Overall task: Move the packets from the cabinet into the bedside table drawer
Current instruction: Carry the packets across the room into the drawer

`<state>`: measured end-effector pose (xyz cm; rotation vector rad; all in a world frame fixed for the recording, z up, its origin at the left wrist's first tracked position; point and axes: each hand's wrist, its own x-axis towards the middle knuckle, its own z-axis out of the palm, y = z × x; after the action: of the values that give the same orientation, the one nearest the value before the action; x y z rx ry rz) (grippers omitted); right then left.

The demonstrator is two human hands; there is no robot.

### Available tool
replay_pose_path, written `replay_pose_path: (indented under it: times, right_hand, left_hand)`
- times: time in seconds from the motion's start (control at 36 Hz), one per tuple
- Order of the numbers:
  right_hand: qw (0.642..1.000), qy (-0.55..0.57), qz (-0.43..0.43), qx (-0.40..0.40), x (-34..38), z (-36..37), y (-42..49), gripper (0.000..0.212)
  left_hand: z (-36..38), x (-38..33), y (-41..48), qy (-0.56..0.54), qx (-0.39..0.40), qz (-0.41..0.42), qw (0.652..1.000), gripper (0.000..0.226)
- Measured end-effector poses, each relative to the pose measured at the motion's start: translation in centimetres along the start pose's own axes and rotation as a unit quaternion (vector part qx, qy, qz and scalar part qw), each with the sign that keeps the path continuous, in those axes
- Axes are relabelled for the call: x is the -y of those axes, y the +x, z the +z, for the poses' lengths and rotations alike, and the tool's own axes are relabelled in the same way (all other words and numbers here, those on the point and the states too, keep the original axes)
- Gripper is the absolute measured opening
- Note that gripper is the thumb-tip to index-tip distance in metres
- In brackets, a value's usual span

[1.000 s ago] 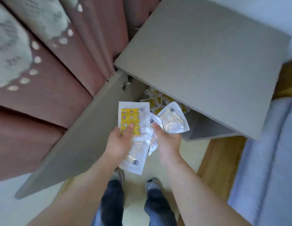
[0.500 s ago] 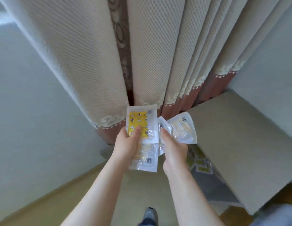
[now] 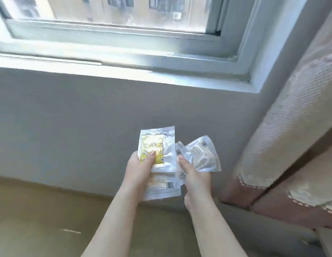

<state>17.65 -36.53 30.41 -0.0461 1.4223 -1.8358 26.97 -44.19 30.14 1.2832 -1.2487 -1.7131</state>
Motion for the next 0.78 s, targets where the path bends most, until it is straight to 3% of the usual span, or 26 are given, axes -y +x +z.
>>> replay_pose_path:
  times: [0.39,0.78]
  right_hand:
    - [0.97,-0.071,0.049,0.225,-11.4,24.0,-6.9,0.009]
    - [0.849,-0.218,0.124,0.464,-23.8,41.3,-12.7,0.017]
  left_hand:
    - [-26.6,-6.5,1.9,-0.123,-0.202,0.077,0.969,0.007]
    - [-46.4,-5.2,1.9,-0.248,-0.438,0.071,0.861,0.006]
